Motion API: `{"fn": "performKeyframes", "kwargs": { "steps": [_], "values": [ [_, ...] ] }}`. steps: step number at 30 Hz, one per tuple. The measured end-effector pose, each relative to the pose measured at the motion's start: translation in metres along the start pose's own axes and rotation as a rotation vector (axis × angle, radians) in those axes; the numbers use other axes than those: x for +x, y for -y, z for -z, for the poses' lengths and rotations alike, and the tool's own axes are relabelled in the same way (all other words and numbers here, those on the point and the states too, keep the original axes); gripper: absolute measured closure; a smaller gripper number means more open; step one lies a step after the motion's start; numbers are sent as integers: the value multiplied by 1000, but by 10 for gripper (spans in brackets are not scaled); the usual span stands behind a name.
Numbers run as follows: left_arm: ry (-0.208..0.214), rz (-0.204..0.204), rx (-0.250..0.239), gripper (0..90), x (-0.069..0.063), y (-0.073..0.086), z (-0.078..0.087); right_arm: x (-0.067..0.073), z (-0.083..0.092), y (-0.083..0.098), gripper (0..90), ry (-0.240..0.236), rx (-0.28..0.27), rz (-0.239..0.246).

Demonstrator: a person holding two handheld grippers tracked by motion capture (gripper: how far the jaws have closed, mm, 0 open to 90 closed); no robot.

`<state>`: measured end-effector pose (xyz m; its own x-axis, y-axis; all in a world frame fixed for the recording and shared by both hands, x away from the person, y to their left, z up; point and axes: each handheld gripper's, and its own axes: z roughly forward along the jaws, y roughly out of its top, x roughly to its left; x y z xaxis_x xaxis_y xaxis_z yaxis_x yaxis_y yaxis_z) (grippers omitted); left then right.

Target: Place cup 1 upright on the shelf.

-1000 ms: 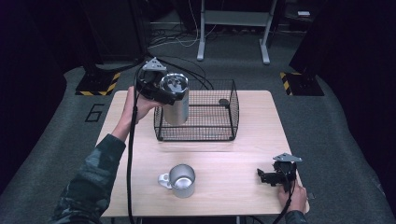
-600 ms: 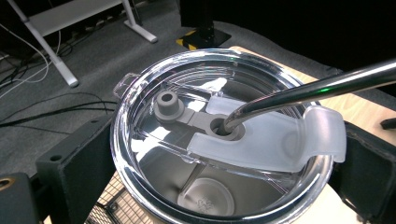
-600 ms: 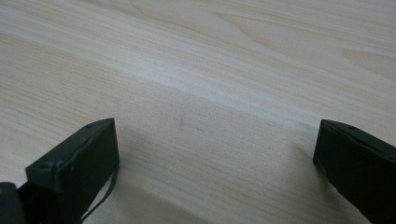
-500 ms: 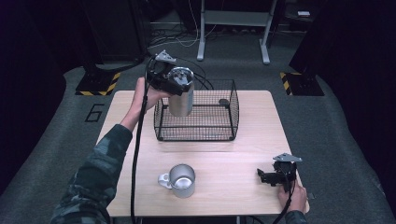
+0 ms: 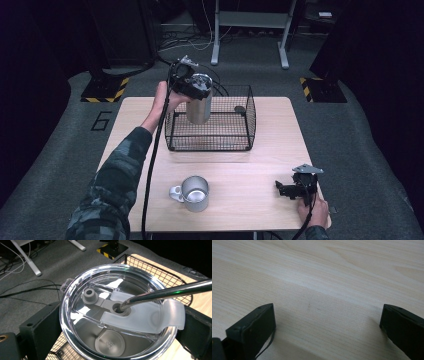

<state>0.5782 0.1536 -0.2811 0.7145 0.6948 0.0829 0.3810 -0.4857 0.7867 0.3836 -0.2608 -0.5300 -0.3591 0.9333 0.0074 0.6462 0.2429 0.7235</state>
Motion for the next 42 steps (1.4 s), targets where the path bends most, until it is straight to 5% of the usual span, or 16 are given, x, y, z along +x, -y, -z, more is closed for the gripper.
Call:
{"fn": "performKeyframes", "kwargs": {
  "steps": [17, 42],
  "values": [
    [-12, 26, 63, 36, 9, 3, -44, 0, 0, 0, 0, 2, -4, 4],
    [-76, 150, 76, 35, 18, 20, -91, 0, 0, 0, 0, 1, -1, 3]
  ]
}}
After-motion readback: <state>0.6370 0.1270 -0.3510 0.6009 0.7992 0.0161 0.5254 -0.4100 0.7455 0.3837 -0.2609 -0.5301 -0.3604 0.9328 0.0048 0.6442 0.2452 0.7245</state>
